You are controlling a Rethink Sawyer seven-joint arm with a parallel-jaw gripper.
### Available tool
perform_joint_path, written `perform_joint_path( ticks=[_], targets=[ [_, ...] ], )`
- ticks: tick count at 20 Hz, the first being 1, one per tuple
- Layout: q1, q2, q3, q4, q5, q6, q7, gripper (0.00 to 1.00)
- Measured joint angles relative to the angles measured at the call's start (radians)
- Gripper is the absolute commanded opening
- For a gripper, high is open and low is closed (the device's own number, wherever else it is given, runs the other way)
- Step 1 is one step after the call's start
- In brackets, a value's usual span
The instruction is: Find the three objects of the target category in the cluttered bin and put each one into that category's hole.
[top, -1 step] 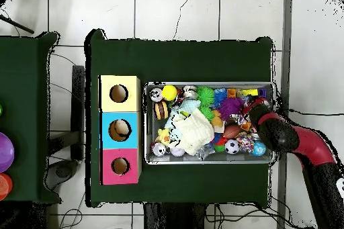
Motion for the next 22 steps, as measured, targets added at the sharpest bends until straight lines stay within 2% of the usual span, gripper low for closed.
perform_joint_path(
  ticks=[6,10,16,20,22],
  targets=[
    [0.002,-0.003,0.000,0.000,-0.001,0.001,0.000,0.00],
    [0.019,-0.029,-0.007,0.004,-0.001,0.005,0.000,0.00],
    [0.074,-0.150,-0.013,0.032,0.040,0.106,0.000,0.00],
    [0.116,-0.258,-0.013,0.038,0.110,0.223,0.000,0.00],
    [0.125,-0.283,-0.013,0.038,0.129,0.248,0.000,0.00]
  ],
)
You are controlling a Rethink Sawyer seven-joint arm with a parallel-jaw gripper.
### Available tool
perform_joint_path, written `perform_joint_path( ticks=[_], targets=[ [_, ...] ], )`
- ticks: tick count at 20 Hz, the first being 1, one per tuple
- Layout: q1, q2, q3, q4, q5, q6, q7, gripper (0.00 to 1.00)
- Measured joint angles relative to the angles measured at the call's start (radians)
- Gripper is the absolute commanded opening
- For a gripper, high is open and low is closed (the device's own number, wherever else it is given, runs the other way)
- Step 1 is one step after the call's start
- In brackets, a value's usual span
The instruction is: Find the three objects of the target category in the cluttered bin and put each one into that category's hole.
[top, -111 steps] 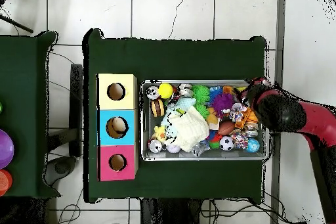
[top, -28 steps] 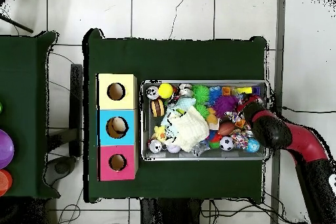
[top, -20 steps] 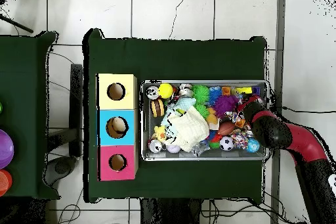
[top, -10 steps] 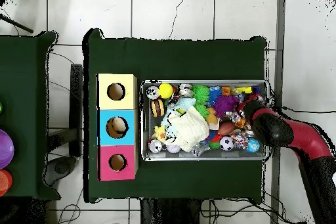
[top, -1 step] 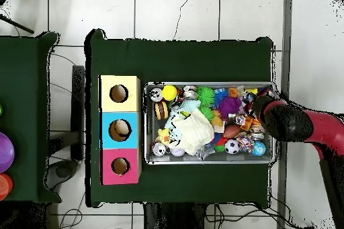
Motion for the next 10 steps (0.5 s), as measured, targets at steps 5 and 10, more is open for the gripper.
perform_joint_path(
  ticks=[5,10],
  targets=[
    [0.021,-0.062,0.000,0.001,0.047,0.048,0.000,0.00],
    [0.040,-0.109,0.000,0.001,0.082,0.062,0.000,0.00]
  ],
)
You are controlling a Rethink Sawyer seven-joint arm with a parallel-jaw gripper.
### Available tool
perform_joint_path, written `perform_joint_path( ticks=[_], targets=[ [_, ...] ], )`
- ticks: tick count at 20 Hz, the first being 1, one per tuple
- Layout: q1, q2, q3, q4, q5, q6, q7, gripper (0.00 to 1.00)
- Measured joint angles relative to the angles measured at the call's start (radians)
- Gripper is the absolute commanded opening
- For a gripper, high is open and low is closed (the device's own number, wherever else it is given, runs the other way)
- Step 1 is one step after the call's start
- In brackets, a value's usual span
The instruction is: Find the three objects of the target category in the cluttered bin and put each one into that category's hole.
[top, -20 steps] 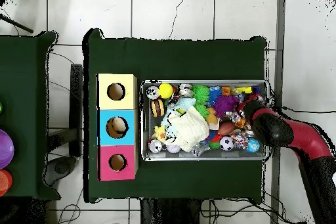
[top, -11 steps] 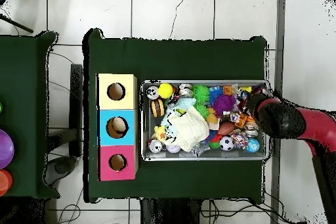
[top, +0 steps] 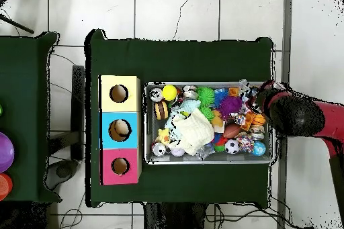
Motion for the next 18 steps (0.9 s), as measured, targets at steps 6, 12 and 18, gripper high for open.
perform_joint_path(
  ticks=[6,12,18],
  targets=[
    [0.045,-0.050,-0.024,0.000,0.005,0.000,0.000,0.00],
    [0.131,-0.083,-0.088,0.000,-0.009,0.000,0.000,0.00],
    [0.242,-0.115,-0.171,0.002,-0.043,0.000,0.000,0.00]
  ],
)
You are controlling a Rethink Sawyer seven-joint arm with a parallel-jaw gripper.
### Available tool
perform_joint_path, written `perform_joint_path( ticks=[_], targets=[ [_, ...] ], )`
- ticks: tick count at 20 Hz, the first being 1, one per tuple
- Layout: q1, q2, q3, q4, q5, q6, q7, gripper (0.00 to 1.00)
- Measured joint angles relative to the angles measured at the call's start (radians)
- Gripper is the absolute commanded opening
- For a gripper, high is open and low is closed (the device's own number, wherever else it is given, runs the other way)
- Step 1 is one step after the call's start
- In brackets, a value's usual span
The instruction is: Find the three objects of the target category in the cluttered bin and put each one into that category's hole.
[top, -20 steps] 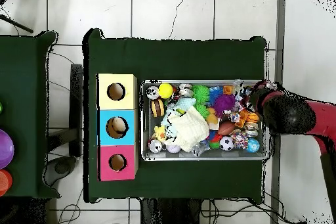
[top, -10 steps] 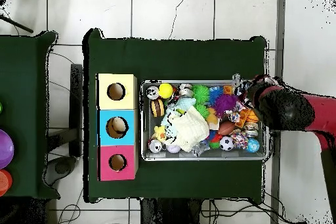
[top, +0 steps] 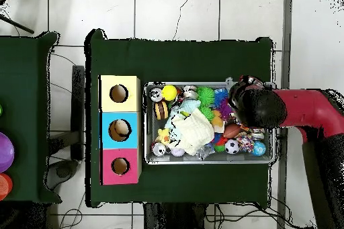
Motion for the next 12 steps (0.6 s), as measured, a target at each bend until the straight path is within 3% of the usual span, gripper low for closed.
perform_joint_path(
  ticks=[5,12],
  targets=[
    [0.045,-0.023,-0.037,0.005,0.005,0.000,0.000,0.00],
    [0.102,-0.076,-0.089,0.007,0.071,0.039,0.000,0.00]
  ],
)
